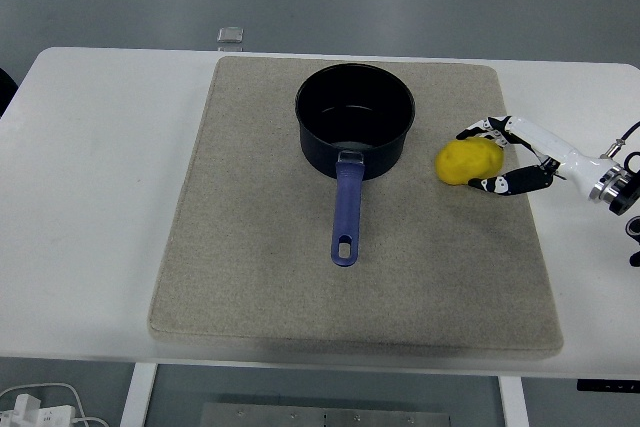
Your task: Put the potato in the blue pot
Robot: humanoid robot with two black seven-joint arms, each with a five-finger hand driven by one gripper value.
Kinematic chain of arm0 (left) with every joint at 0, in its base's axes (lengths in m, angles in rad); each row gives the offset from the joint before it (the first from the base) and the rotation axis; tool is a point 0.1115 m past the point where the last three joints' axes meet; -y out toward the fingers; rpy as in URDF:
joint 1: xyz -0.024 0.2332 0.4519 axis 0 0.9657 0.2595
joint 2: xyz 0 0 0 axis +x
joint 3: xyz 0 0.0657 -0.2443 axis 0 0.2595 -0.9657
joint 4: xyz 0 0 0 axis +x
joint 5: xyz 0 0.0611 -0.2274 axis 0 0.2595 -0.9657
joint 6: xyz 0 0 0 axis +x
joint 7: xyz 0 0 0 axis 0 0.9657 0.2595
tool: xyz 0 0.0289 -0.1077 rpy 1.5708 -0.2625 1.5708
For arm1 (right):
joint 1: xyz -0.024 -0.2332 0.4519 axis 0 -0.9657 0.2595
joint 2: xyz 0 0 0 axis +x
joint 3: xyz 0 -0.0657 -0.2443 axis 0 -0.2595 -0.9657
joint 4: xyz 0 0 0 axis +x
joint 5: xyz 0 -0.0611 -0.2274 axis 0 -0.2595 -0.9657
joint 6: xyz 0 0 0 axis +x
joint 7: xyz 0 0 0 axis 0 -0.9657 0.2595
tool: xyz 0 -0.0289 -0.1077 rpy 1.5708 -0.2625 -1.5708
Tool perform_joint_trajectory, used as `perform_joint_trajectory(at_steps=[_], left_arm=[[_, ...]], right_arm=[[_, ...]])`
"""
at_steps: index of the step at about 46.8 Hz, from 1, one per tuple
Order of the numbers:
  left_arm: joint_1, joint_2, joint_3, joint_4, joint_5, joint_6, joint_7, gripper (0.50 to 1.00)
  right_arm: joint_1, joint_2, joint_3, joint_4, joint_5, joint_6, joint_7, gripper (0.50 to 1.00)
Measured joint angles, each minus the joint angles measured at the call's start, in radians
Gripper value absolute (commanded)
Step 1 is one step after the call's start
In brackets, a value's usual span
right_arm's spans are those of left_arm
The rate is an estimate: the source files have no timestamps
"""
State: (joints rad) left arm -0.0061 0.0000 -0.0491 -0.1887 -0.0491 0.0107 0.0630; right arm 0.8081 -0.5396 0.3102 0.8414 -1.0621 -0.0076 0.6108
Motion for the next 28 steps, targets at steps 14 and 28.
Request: perform_joint_trajectory(at_steps=[14, 28], left_arm=[[-0.001, 0.000, 0.000, 0.000, 0.002, 0.000, 0.001, 0.994], [-0.003, 0.000, 0.002, -0.020, 0.002, 0.000, 0.001, 0.992]], right_arm=[[0.052, -0.008, 0.000, -0.001, 0.029, 0.033, 0.000, 0.500], [0.145, 0.008, -0.007, 0.013, 0.085, 0.073, 0.000, 0.500]])
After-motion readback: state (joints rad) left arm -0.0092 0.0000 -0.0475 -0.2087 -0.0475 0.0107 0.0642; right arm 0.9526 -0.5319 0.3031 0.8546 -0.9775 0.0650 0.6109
